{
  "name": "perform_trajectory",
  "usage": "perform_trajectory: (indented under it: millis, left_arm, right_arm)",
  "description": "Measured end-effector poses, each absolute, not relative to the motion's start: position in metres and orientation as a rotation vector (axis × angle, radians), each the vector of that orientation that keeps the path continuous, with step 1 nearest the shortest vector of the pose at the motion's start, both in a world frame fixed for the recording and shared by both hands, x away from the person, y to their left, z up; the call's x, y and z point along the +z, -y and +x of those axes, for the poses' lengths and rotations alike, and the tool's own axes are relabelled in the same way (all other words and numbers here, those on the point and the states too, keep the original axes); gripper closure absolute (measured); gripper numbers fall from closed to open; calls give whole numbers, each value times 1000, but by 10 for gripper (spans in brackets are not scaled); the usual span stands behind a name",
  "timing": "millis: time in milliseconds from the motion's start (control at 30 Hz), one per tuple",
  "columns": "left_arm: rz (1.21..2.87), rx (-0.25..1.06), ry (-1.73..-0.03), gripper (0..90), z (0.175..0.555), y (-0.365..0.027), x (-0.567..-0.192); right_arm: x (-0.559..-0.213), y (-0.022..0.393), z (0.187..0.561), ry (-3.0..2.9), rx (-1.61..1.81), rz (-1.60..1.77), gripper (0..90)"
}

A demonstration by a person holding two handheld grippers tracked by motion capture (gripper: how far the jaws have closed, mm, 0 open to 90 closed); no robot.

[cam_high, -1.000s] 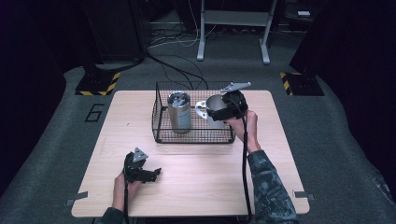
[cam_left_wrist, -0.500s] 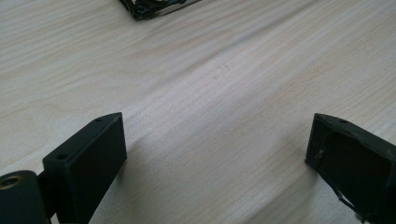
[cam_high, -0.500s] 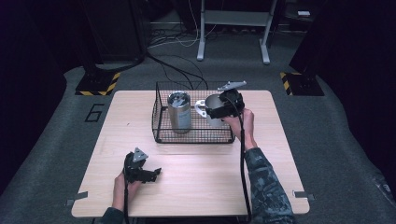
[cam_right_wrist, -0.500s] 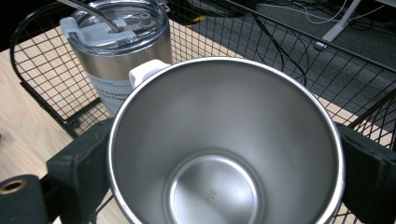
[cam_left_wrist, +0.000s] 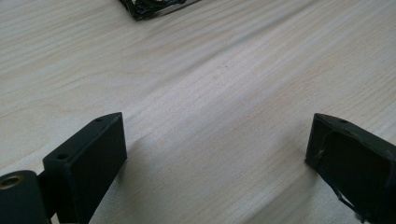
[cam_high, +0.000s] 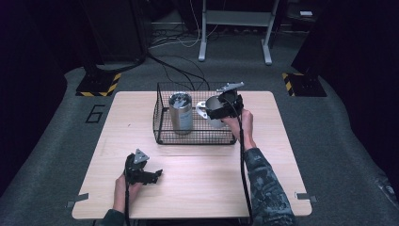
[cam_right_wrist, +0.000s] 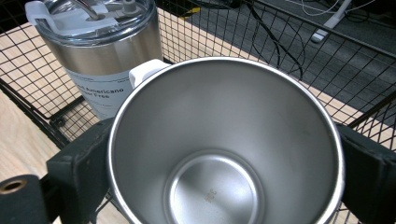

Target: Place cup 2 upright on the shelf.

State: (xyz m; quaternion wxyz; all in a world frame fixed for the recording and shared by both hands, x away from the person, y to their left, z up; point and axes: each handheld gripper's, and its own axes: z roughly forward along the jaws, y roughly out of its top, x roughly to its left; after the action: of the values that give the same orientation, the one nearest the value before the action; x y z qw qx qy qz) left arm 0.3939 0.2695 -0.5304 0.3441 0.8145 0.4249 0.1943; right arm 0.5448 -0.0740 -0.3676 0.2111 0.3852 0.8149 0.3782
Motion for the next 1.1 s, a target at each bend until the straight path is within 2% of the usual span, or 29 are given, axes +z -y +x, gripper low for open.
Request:
perform_trajectory:
  millis: [1100]
  left_arm:
    - [2116,504,-1101,51,394,-270,-530]
  right_arm:
    - [-397,60,552,-2308,990,1109,58]
